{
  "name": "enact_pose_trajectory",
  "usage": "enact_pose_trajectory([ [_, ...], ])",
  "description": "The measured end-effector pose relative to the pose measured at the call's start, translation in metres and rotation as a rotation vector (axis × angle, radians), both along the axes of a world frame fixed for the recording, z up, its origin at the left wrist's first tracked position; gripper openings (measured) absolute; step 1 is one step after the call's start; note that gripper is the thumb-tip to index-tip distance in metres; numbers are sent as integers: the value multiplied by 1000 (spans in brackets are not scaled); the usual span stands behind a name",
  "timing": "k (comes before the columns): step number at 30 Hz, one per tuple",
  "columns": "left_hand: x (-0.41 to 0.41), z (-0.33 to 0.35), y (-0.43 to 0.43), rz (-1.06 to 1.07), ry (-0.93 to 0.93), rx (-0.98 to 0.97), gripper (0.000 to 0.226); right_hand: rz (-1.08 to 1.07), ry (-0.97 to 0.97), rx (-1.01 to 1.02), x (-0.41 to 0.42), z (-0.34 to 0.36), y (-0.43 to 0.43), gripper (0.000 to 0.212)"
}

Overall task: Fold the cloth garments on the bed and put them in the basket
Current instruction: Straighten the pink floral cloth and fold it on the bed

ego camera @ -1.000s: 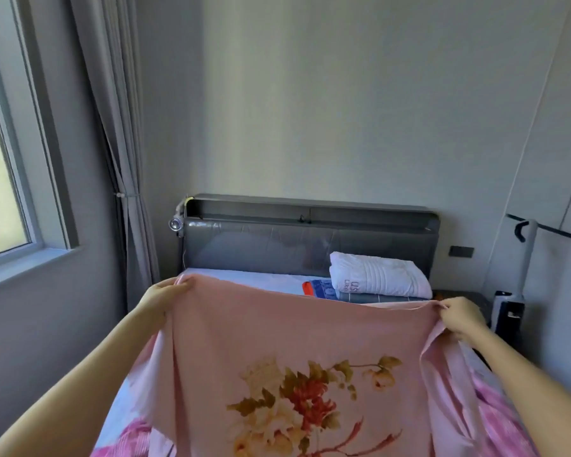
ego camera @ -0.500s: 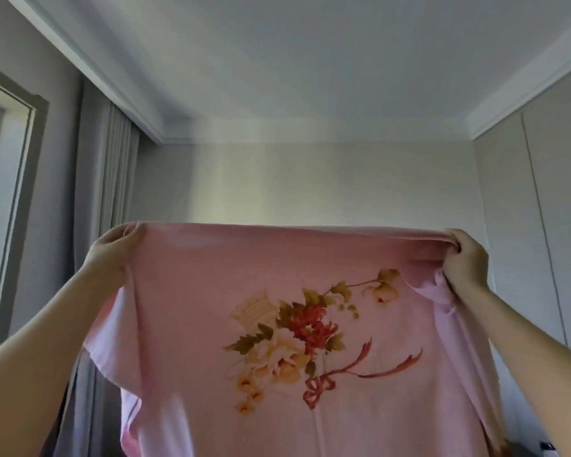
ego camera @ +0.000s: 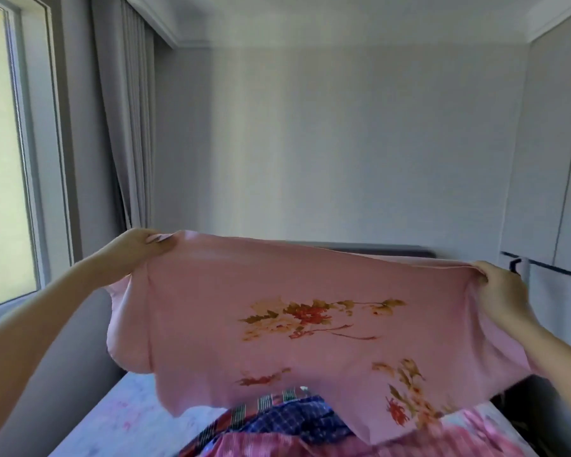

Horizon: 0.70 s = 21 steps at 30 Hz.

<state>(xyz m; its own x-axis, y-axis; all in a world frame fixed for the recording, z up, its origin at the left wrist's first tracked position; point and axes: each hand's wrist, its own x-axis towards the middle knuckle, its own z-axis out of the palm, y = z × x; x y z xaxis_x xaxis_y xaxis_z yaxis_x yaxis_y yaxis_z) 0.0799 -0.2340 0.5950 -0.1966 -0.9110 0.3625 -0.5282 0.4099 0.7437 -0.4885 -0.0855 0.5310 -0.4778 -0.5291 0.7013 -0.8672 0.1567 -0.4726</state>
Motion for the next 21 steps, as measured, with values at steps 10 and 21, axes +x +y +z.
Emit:
enact_pose_trajectory([
  [10,31,-138,136,11,4,66,24,14,110,362,39,-121,166,31],
  [21,92,-268,264,-344,-1200,111,21,48,426,1050,73,-245,315,30],
])
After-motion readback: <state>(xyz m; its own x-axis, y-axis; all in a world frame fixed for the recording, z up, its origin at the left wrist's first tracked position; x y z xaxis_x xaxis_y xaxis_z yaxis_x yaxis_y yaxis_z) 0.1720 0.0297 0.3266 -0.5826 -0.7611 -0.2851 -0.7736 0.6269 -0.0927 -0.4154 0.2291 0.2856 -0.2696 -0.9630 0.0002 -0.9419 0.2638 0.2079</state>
